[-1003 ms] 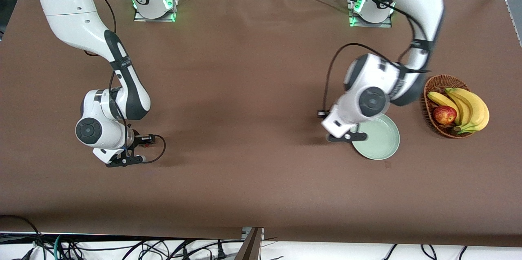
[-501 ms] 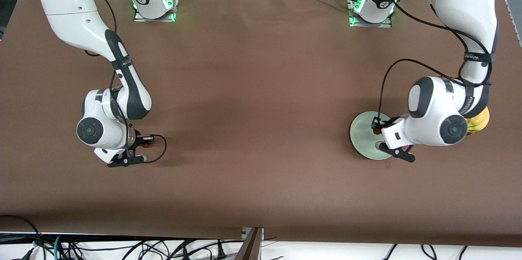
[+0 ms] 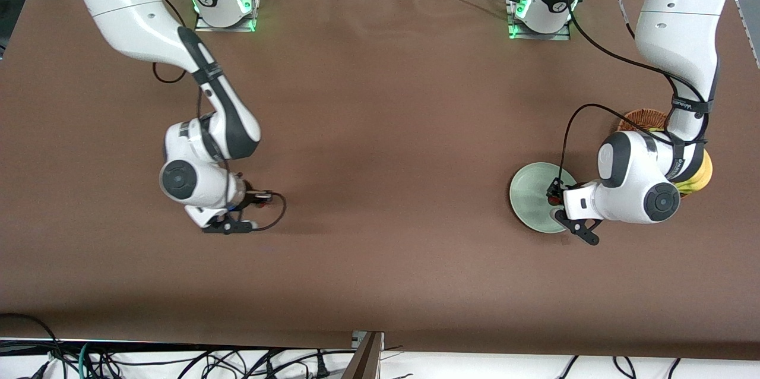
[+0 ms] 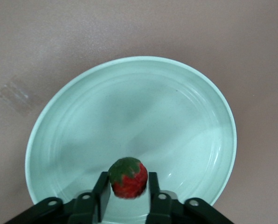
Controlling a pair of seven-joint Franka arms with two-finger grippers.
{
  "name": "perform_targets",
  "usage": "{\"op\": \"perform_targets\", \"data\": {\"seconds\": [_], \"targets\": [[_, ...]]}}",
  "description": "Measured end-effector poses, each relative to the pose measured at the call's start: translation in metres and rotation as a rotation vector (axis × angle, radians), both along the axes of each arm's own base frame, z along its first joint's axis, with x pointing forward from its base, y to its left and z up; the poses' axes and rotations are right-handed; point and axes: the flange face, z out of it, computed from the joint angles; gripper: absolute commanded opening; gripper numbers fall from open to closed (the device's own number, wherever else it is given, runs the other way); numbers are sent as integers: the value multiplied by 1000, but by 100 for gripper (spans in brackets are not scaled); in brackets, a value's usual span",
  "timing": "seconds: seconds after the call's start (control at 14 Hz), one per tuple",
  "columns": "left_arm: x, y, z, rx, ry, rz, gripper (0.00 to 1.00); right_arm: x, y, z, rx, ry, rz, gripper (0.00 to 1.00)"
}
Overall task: Collect all strawberries into plate
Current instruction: 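Release the strawberry onto the plate while the right gripper sets another mid-table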
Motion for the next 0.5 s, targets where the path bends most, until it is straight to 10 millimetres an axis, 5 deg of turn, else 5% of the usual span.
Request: {"op": "perform_targets", "data": {"seconds": [0.5], "targets": [[10, 0, 31, -3, -24, -5, 100, -91, 218, 21, 43, -45, -230, 12]]}}
